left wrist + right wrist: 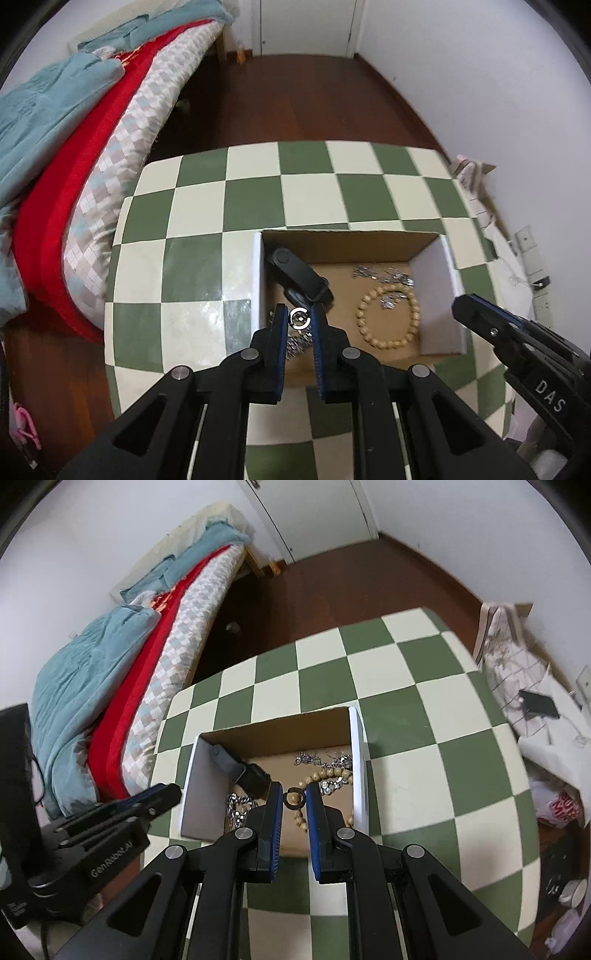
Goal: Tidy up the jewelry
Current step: 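Lower both rings into the white box and open both grippers, then withdraw both tools back from the box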
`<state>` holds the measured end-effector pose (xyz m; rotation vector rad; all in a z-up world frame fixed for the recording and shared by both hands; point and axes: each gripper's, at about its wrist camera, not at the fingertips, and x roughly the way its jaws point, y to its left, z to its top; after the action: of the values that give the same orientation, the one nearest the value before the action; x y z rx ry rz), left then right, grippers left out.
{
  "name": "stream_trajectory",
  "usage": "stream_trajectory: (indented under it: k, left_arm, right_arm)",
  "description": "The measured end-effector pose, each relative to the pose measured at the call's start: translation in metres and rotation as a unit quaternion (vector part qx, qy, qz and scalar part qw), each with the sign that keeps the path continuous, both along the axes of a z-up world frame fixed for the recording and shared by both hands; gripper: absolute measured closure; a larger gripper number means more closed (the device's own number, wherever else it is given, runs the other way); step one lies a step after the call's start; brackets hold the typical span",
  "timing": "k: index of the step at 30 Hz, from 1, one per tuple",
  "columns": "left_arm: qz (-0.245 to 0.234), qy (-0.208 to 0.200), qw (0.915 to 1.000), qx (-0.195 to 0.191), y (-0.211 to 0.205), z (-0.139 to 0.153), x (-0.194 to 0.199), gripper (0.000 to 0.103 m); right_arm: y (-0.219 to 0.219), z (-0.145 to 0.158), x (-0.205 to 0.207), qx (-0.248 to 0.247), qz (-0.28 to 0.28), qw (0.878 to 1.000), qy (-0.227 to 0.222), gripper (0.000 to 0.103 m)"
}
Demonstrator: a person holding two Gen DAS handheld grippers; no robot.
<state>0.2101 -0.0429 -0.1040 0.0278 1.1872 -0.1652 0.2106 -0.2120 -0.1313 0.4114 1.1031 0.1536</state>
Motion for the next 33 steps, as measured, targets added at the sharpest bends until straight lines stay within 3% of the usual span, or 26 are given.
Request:
stream_trajectory:
  k: [3, 5, 6, 7, 9, 11, 12, 14, 16, 18, 25, 33]
  left_arm:
    - [0.006, 0.004, 1.0000, -0.002, -0.002, 0.000, 0.010, 0.089]
    - [0.012, 0.003, 0.9999, 0.008, -0.002, 0.002, 0.015, 0.081]
    - [0.017, -0.002, 0.9998, 0.013, -0.002, 0.006, 0.017, 0.065]
    - [0.019, -0.006, 0.9997, 0.012, 0.000, 0.008, 0.017, 0.056]
    - [0.030, -0.021, 0.9993, 0.011, 0.004, 0.016, 0.016, 0.034]
    - [0.037, -0.024, 0.9990, 0.012, 0.008, 0.020, 0.016, 0.023]
    - [0.042, -0.026, 0.9987, 0.014, 0.011, 0.022, 0.014, 0.013]
    - [0.046, -0.031, 0.9982, 0.025, 0.014, 0.024, 0.011, 0.002]
    - [0.049, -0.038, 0.9973, 0.041, 0.016, 0.025, 0.007, 0.000]
    - [0.052, -0.047, 0.9960, 0.055, 0.018, 0.025, 0.000, 0.000]
    - [0.059, -0.059, 0.9941, 0.069, 0.025, 0.026, -0.028, 0.000]
    - [0.053, -0.083, 0.9930, 0.065, 0.025, 0.050, -0.073, 0.000]
  right_arm:
    - [-0.006, -0.010, 0.012, 0.007, -0.001, 1.000, 0.027, 0.088]
    - [-0.010, -0.010, 0.015, 0.002, -0.006, 0.999, 0.032, 0.076]
    - [-0.013, -0.009, 0.016, 0.001, -0.008, 0.999, 0.031, 0.062]
    - [-0.014, -0.008, 0.016, 0.003, -0.009, 0.999, 0.031, 0.054]
    - [-0.017, -0.006, 0.015, -0.002, -0.010, 0.999, 0.032, 0.053]
    - [-0.019, -0.002, 0.013, -0.015, -0.011, 0.999, 0.031, 0.053]
    - [-0.019, -0.002, 0.011, -0.027, -0.014, 0.999, 0.035, 0.053]
    - [-0.017, 0.001, 0.009, -0.072, -0.012, 0.997, 0.037, 0.048]
    - [-0.013, 0.001, 0.007, -0.114, -0.010, 0.993, 0.042, 0.016]
    - [-0.009, 0.001, 0.003, -0.145, -0.006, 0.988, 0.046, 0.005]
    - [0.000, 0.006, -0.019, -0.207, -0.010, 0.977, 0.046, 0.000]
    - [0.005, 0.037, -0.062, -0.209, -0.022, 0.977, 0.021, 0.000]
